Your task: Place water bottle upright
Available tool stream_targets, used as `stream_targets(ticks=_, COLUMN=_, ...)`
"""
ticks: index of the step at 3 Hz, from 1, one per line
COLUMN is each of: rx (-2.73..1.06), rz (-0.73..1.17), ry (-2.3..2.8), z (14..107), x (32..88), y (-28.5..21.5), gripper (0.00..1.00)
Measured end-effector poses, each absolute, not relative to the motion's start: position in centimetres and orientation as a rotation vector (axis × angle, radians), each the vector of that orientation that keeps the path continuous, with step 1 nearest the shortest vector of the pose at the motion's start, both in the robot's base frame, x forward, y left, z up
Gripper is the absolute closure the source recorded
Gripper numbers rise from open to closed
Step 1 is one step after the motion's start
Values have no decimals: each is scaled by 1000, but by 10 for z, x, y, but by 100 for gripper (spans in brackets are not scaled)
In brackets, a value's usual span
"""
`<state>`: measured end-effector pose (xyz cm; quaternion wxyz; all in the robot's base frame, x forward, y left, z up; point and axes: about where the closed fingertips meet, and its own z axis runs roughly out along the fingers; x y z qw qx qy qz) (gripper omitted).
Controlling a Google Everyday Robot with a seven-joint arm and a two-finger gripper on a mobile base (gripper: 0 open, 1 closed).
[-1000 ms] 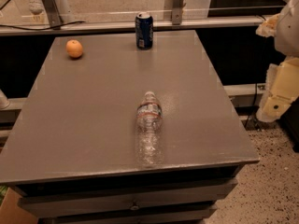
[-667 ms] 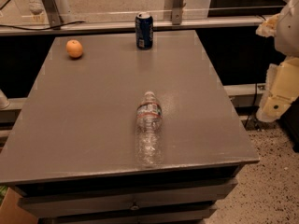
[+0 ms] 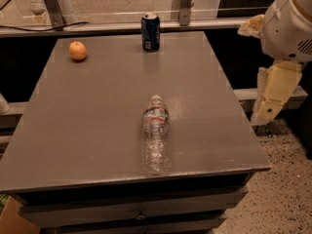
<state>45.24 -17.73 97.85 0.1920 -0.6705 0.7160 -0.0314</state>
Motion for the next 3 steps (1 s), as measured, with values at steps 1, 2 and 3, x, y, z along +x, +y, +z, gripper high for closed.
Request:
stream_targets(ticks=1, rx=-2031, rz=-23, ry=1875, z=965, x=460, y=-148, gripper=0)
stream_targets(ticks=2, rx=-2190, rz=51, ry=1754, z=944, x=465, y=-124, gripper=0)
stream_targets(ticks=3, rx=-2376, rz=130, ry=1572, z=924, x=460, y=-97, gripper=0)
